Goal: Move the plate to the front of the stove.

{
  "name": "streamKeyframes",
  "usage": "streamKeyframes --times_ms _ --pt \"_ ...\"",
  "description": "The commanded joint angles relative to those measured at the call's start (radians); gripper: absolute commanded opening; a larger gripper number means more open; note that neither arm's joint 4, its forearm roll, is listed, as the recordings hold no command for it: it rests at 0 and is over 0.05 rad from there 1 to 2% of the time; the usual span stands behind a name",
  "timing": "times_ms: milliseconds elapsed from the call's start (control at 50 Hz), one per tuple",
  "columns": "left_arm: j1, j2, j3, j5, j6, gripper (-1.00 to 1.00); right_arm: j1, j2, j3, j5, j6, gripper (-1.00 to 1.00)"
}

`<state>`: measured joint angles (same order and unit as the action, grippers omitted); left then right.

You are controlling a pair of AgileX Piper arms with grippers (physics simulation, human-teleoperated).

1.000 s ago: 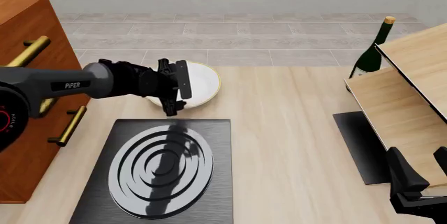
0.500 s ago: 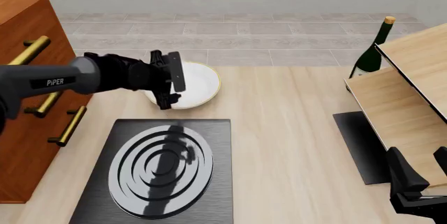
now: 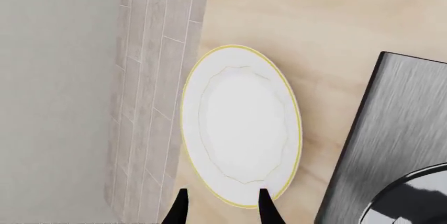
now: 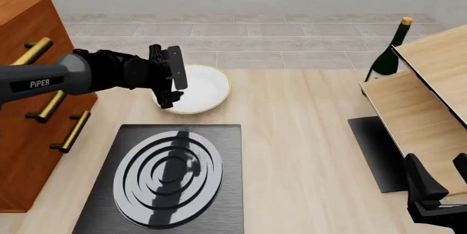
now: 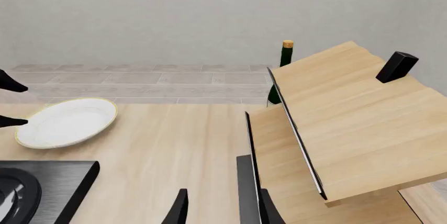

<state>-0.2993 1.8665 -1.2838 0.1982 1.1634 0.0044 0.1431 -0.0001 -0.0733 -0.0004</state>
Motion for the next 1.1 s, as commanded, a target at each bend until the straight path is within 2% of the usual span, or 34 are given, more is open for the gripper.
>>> streamKeyframes --times_ms 20,460,880,1100 --pt "0.008 -0.036 0.013 0.003 0.005 1.00 0.000 -0.001 0.000 0.001 0.000 1.00" --pt "0.006 -0.115 0.036 0.020 0.004 1.00 0.000 -0.001 0.000 0.000 0.000 1.00" --pt "-0.023 -0.260 0.120 0.012 -0.005 1.00 0.000 0.000 0.000 0.000 0.001 1.00" --pt "-0.029 -0.281 0.139 0.003 -0.007 1.00 0.000 0.001 0.000 -0.001 0.000 1.00"
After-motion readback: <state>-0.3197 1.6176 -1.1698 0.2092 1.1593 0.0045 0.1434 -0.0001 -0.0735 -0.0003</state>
